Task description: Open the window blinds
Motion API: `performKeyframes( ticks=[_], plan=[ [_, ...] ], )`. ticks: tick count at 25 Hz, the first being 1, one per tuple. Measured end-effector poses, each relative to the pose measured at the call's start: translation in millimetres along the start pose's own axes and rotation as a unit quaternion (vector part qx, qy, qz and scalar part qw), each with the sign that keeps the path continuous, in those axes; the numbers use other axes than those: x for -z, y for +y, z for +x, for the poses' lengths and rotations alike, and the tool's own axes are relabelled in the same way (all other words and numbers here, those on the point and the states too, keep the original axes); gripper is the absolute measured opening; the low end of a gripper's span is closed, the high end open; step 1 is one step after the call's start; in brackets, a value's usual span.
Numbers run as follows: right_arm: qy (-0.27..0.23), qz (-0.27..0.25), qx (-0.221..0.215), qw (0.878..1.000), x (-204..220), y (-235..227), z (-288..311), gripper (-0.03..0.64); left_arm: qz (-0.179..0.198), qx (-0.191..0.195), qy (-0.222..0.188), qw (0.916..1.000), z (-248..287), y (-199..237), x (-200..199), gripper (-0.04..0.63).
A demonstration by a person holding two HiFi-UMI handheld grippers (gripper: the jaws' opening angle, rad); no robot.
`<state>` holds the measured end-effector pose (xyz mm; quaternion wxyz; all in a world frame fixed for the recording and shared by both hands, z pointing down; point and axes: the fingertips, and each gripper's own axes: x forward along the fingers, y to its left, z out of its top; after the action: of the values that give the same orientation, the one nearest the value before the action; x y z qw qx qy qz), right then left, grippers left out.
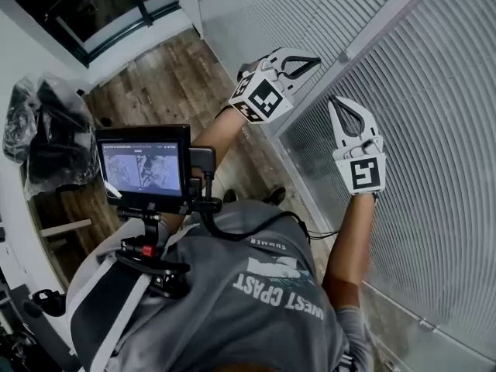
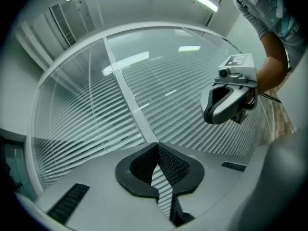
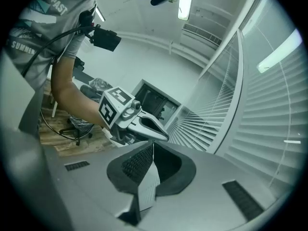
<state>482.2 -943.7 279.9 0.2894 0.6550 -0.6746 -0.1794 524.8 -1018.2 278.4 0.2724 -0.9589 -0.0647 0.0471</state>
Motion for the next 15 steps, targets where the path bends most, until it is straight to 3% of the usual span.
performKeyframes(
  ticks=[4,8,12,15],
  plan=[
    [0.019,0.006,0.009,1.0,30,-23,-11,0.002,-0.007,0.005,0.029,0.9995,61,-5,19,0.006],
    [0.031,0.016,0.005,0.999,59,-39,-10,0.002,-0.009,0.017,0.054,0.9984,111,-14,47,0.102],
    [0.035,0.029,0.001,0.999,83,-47,-4,0.002,0.048,-0.006,0.084,0.9952,141,-13,66,0.104],
    [0.032,0.033,-0.004,0.999,72,-48,-7,0.002,0.134,-0.031,0.087,0.9867,130,-10,47,0.107]
  ],
)
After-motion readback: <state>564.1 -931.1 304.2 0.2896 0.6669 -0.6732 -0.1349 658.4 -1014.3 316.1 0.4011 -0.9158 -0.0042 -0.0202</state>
